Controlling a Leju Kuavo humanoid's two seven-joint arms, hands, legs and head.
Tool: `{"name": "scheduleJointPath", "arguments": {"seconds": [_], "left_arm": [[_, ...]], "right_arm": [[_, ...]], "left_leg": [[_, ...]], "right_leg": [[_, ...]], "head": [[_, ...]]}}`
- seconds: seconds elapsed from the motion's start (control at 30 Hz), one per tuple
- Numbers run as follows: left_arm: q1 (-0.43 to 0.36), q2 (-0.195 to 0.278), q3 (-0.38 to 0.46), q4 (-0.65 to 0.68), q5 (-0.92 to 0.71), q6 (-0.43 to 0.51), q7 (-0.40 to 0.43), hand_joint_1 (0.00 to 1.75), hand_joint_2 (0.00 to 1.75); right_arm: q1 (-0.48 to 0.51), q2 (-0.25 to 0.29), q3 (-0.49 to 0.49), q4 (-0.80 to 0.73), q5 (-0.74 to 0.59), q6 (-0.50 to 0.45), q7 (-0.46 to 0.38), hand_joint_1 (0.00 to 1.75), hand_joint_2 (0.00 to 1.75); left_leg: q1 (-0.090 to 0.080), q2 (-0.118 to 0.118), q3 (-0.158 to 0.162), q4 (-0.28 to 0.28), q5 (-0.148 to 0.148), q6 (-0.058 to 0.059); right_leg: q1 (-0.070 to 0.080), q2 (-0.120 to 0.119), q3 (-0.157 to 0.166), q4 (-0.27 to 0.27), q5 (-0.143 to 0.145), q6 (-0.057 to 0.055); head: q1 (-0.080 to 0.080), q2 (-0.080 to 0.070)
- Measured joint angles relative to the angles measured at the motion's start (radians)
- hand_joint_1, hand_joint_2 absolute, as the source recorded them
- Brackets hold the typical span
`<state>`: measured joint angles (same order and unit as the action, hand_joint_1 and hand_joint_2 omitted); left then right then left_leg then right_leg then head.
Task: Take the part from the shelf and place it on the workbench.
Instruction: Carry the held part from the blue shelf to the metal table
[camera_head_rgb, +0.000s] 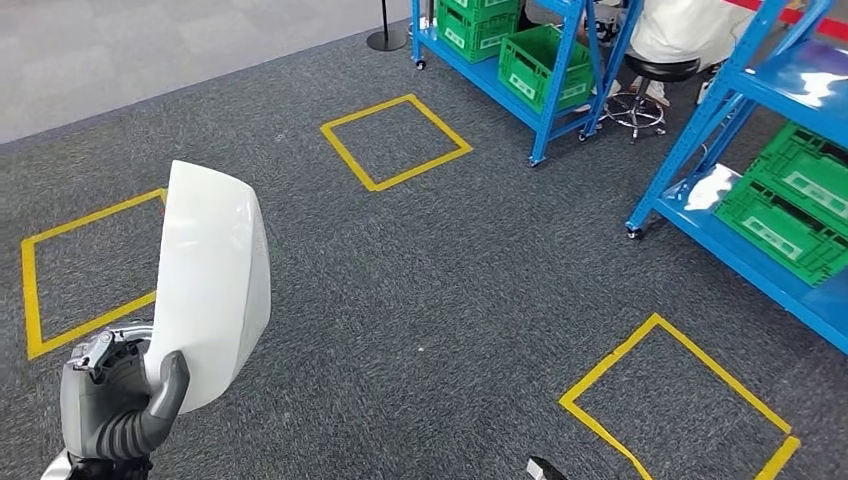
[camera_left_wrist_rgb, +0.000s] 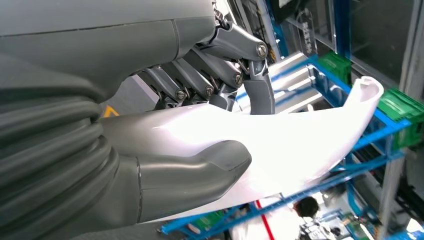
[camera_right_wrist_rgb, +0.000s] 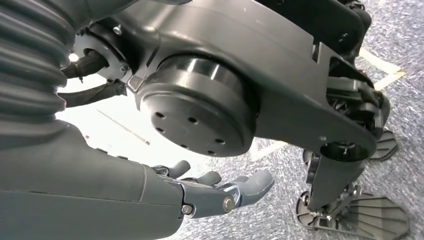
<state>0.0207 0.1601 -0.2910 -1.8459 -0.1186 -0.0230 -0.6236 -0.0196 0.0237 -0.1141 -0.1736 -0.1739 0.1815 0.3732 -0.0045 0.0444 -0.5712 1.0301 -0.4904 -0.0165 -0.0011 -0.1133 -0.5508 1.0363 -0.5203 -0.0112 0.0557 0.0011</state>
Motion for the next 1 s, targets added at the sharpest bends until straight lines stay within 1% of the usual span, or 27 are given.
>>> {"name": "scheduleJointPath", "arguments": {"seconds": [0.03,0.07,0.1,0.13,0.17,0.2,0.23,0.27,0.3,0.33,0.4,0.43,0.47,0.53,0.57,0.6,0.63,0.67,0.7,0.73,0.77,0.8,0.83,0.9,0.93,0.97,1.0], "left_arm": [[0.001,0.0,0.0,0.0,0.0,0.0,0.001,1.75,1.75],[0.002,0.0,0.0,-0.001,0.0,-0.001,0.001,1.75,1.75],[0.0,0.0,0.0,-0.001,0.001,-0.002,0.001,1.75,1.75],[-0.001,-0.002,0.0,-0.002,0.001,-0.003,0.001,1.75,1.75],[-0.003,-0.004,0.0,-0.001,0.002,-0.004,0.001,1.75,1.75],[-0.003,-0.006,0.0,0.001,0.002,-0.006,0.001,1.75,1.75],[-0.003,-0.007,0.0,0.002,0.002,-0.007,0.001,1.75,1.75],[-0.003,-0.008,0.0,0.004,0.004,-0.008,0.001,1.75,1.75],[-0.003,-0.008,0.0,0.005,0.006,-0.01,0.001,1.75,1.75],[-0.003,-0.008,0.0,0.006,0.009,-0.011,0.001,1.75,1.75],[-0.004,-0.01,0.0,0.006,0.013,-0.013,0.001,1.75,1.75],[-0.004,-0.01,0.0,0.006,0.014,-0.014,0.001,1.75,1.75],[-0.004,-0.011,0.0,0.006,0.015,-0.015,0.001,1.75,1.75],[-0.004,-0.011,0.0,0.006,0.017,-0.018,0.001,1.75,1.75],[-0.004,-0.011,0.001,0.006,0.019,-0.02,0.001,1.75,1.75],[-0.005,-0.011,0.001,0.007,0.02,-0.021,0.001,1.75,1.75],[-0.007,-0.011,0.001,0.007,0.021,-0.023,0.001,1.75,1.75],[-0.008,-0.01,0.001,0.008,0.021,-0.024,0.001,1.75,1.75],[-0.007,-0.01,0.001,0.009,0.021,-0.024,0.0,1.75,1.75],[-0.003,-0.009,0.002,0.009,0.022,-0.024,-0.002,1.75,1.75],[0.003,-0.008,0.004,0.009,0.022,-0.023,-0.004,1.75,1.75],[0.01,-0.007,0.006,0.008,0.022,-0.022,-0.005,1.75,1.75],[0.016,-0.006,0.008,0.004,0.021,-0.021,-0.006,1.75,1.75],[0.026,-0.007,0.01,-0.007,0.017,-0.019,-0.006,1.75,1.75],[0.03,-0.007,0.011,-0.013,0.014,-0.018,-0.005,1.75,1.75],[0.033,-0.008,0.011,-0.019,0.011,-0.018,-0.004,1.75,1.75],[0.035,-0.008,0.011,-0.022,0.007,-0.018,-0.002,1.75,1.75]], "right_arm": [[-0.002,0.0,0.0,0.0,0.0,0.0,0.0,0.0,1.75],[-0.003,0.0,0.0,0.0,0.0,0.001,0.0,0.0,1.75],[-0.004,0.0,0.0,0.0,0.0,0.001,0.0,0.0,1.75],[-0.004,0.001,0.0,0.0,0.0,0.001,-0.002,0.0,1.75],[-0.002,0.001,0.0,0.0,-0.001,0.002,-0.003,0.0,1.75],[0.0,0.001,0.0,0.0,-0.001,0.002,-0.005,0.0,1.75],[0.002,0.001,0.0,0.0,-0.001,0.003,-0.005,0.0,1.75],[0.004,0.001,0.0,0.0,0.0,0.004,-0.004,0.0,1.75],[0.004,0.001,0.0,0.0,0.001,0.006,-0.003,0.0,1.75],[0.004,0.001,0.0,0.0,0.002,0.008,-0.002,0.0,1.75],[0.003,0.001,0.0,0.0,0.004,0.01,-0.003,0.0,1.75],[0.003,0.001,0.0,0.0,0.004,0.01,-0.005,0.0,1.75],[0.002,0.0,0.0,0.0,0.004,0.01,-0.006,0.0,1.75],[0.001,0.001,0.0,0.0,0.004,0.01,-0.007,0.0,1.75],[0.0,0.001,0.0,0.0,0.004,0.011,-0.007,0.0,1.75],[0.0,0.001,0.0,0.0,0.004,0.012,-0.008,0.0,1.75],[0.0,0.001,0.0,0.0,0.004,0.013,-0.009,0.0,1.75],[0.001,0.001,0.0,0.0,0.004,0.014,-0.01,0.0,1.75],[0.003,0.001,0.0,0.0,0.006,0.015,-0.01,0.0,1.75],[0.005,0.001,0.0,0.0,0.009,0.015,-0.01,0.0,1.75],[0.005,0.001,0.0,0.0,0.012,0.015,-0.01,0.0,1.75],[0.005,0.001,0.0,0.0,0.014,0.015,-0.009,0.0,1.75],[0.005,0.001,0.0,0.0,0.015,0.016,-0.009,0.0,1.75],[0.004,0.001,0.0,0.0,0.017,0.017,-0.01,0.0,1.75],[0.004,0.001,0.0,0.0,0.016,0.019,-0.01,0.0,1.75],[0.004,0.001,0.0,0.0,0.016,0.019,-0.01,0.0,1.75],[0.003,0.001,0.0,0.0,0.015,0.02,-0.01,0.0,1.75]], "left_leg": [[0.001,-0.01,0.0,-0.003,0.003,0.006],[0.002,-0.02,0.0,-0.006,0.006,0.012],[0.005,-0.029,0.002,-0.01,0.009,0.019],[0.007,-0.039,0.003,-0.012,0.012,0.024],[0.007,-0.049,0.002,-0.013,0.014,0.027],[0.007,-0.06,0.0,-0.012,0.014,0.029],[0.007,-0.072,-0.001,-0.011,0.015,0.03],[0.007,-0.084,-0.001,-0.009,0.015,0.03],[0.007,-0.097,-0.002,-0.007,0.015,0.029],[0.008,-0.108,-0.002,-0.004,0.014,0.028],[0.008,-0.13,-0.005,0.001,0.013,0.02],[0.008,-0.139,-0.008,0.002,0.013,0.014],[0.008,-0.147,-0.011,0.002,0.015,0.007],[0.009,-0.161,-0.016,-0.002,0.019,-0.007],[0.009,-0.151,-0.02,0.001,0.016,-0.012],[0.008,-0.131,-0.03,0.019,0.003,-0.016],[0.008,-0.106,-0.047,0.058,-0.022,-0.019],[0.008,-0.08,-0.072,0.114,-0.055,-0.022],[0.009,-0.065,-0.102,0.18,-0.088,-0.025],[0.011,-0.06,-0.126,0.234,-0.11,-0.028],[0.012,-0.057,-0.137,0.263,-0.115,-0.03],[0.012,-0.053,-0.13,0.255,-0.103,-0.031],[0.013,-0.046,-0.103,0.208,-0.075,-0.031],[0.01,-0.008,-0.028,0.073,-0.02,-0.025],[0.008,0.006,-0.002,0.024,-0.006,-0.018],[0.005,0.013,0.009,0.001,-0.002,-0.011],[0.003,0.007,0.007,-0.003,-0.004,-0.004]], "right_leg": [[-0.002,-0.002,0.002,0.001,-0.002,0.006],[-0.005,0.011,0.001,0.008,-0.008,0.013],[-0.007,0.034,-0.009,0.032,-0.024,0.019],[-0.01,0.063,-0.029,0.077,-0.05,0.024],[-0.01,0.088,-0.058,0.137,-0.08,0.026],[-0.01,0.101,-0.092,0.203,-0.107,0.028],[-0.01,0.106,-0.118,0.251,-0.119,0.029],[-0.01,0.107,-0.13,0.267,-0.112,0.028],[-0.01,0.109,-0.122,0.244,-0.088,0.027],[-0.011,0.116,-0.098,0.188,-0.052,0.025],[-0.013,0.148,-0.04,0.061,0.0,0.02],[-0.012,0.16,-0.024,0.024,0.01,0.017],[-0.01,0.164,-0.018,0.009,0.01,0.013],[-0.008,0.146,-0.018,0.004,0.016,0.0],[-0.009,0.136,-0.017,0.0,0.02,-0.007],[-0.011,0.126,-0.016,-0.005,0.022,-0.014],[-0.012,0.115,-0.016,-0.009,0.024,-0.021],[-0.011,0.104,-0.016,-0.01,0.024,-0.025],[-0.01,0.092,-0.017,-0.01,0.023,-0.028],[-0.009,0.08,-0.018,-0.009,0.023,-0.029],[-0.008,0.068,-0.018,-0.009,0.022,-0.029],[-0.008,0.057,-0.018,-0.008,0.021,-0.028],[-0.008,0.046,-0.017,-0.007,0.02,-0.027],[-0.005,0.026,-0.012,-0.004,0.014,-0.02],[-0.002,0.017,-0.01,-0.002,0.011,-0.015],[0.0,0.009,-0.009,-0.001,0.009,-0.01],[0.002,0.0,-0.007,-0.002,0.008,-0.004]], "head": [[0.0,0.0],[0.0,0.0],[0.001,0.0],[0.003,0.0],[0.004,0.0],[0.005,0.0],[0.006,0.0],[0.006,0.0],[0.006,0.0],[0.006,0.0],[0.005,0.0],[0.005,0.0],[0.005,0.0],[0.005,0.0],[0.005,0.0],[0.003,0.0],[0.001,0.0],[0.0,0.0],[-0.002,0.0],[-0.002,0.0],[-0.002,0.0],[-0.002,0.0],[-0.002,0.0],[-0.002,0.0],[-0.001,0.0],[0.0,0.0],[0.001,0.0]]}}
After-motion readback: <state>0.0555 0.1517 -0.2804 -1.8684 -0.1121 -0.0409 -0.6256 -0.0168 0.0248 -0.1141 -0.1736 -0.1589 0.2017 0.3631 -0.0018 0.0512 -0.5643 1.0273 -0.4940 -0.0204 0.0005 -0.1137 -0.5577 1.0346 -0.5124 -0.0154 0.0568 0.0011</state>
